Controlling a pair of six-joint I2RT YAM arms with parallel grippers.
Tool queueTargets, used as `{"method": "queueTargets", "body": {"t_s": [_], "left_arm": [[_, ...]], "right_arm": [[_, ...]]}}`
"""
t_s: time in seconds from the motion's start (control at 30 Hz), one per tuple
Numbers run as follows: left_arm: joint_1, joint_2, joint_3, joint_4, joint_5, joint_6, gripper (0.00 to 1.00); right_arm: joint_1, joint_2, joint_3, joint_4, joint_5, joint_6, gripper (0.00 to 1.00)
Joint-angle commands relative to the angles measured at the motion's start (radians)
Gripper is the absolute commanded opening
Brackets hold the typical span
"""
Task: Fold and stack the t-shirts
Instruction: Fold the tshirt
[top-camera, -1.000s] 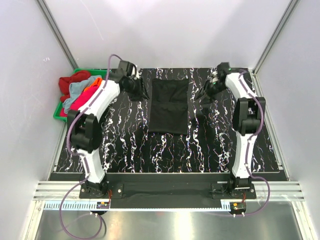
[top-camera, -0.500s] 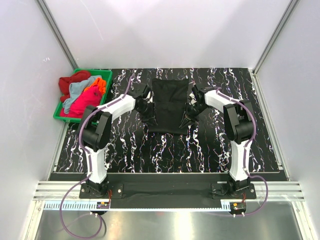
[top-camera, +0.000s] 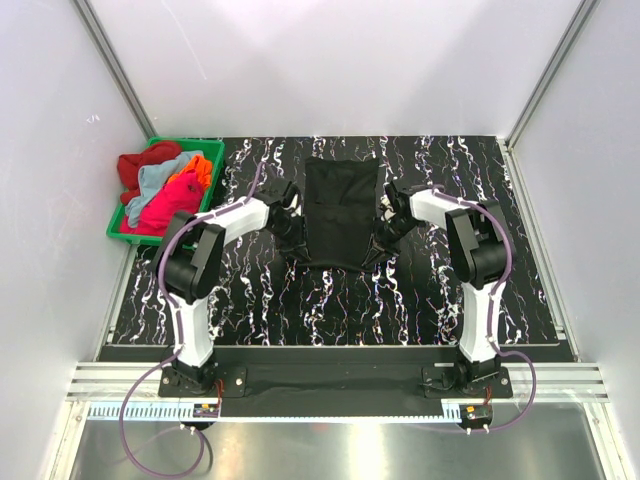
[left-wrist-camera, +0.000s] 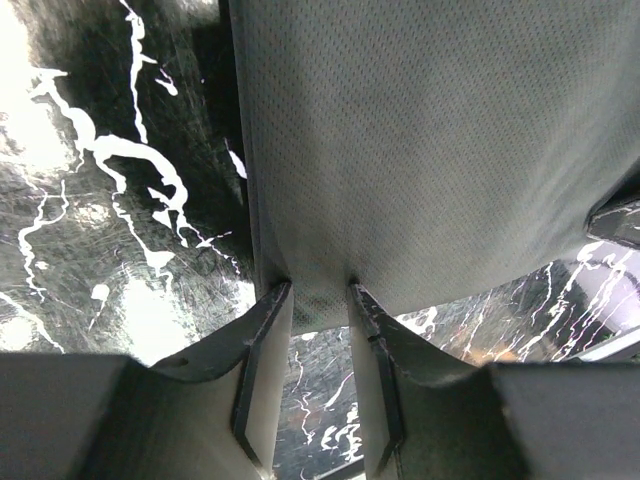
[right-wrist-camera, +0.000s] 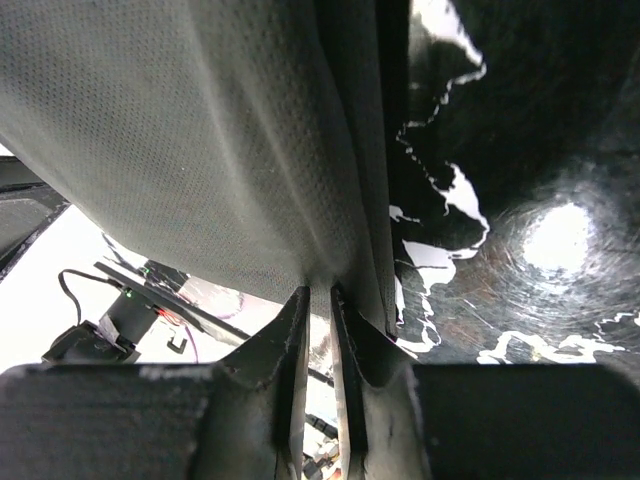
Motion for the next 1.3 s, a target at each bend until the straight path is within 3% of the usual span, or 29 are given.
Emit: {"method": "queueTargets", "body": {"t_s": [0.0,0.23,0.43,0.6,0.77,0.9,1.03,1.13,1.27], "left_arm": [[-0.005,-0.002,-0.075,0.012,-0.040,0.008,0.36],[-0.043,-0.133,-0.244,0.027,-0.022,-0.009,0.35],[-0.102,-0.356,-0.382,0.007,0.029,-0.023,0.37],[-0.102,-0.494,-0.348,-0.027,0.096,-0.024,0.43],[-0.096,-0.406,-0.215,0.001,0.107,-0.020,0.43],[-0.050,-0.306,-0.129,0.051,0.139,-0.059,0.42],[0.008,-0.241,-0.085,0.136,0.185,-0.113,0.42],[0.028,-0.200,-0.051,0.148,0.196,-0.125,0.41],[0.035,-0.194,-0.037,0.179,0.197,-0.145,0.42]], "right_arm": [[0.004,-0.026,-0.048,0.026,0.065,-0.030,0.21],[0.010,-0.123,-0.224,0.086,0.027,-0.013,0.21],[0.016,-0.368,-0.418,0.080,0.018,0.000,0.27],[0.042,-0.457,-0.418,0.107,-0.109,0.022,0.34],[0.145,-0.341,-0.317,0.158,-0.198,0.063,0.33],[0.194,-0.258,-0.289,0.267,-0.218,0.140,0.23],[0.201,-0.194,-0.367,0.393,-0.243,0.207,0.16],[0.199,-0.189,-0.392,0.419,-0.245,0.203,0.16],[0.191,-0.272,-0.370,0.402,-0.228,0.195,0.22]]}}
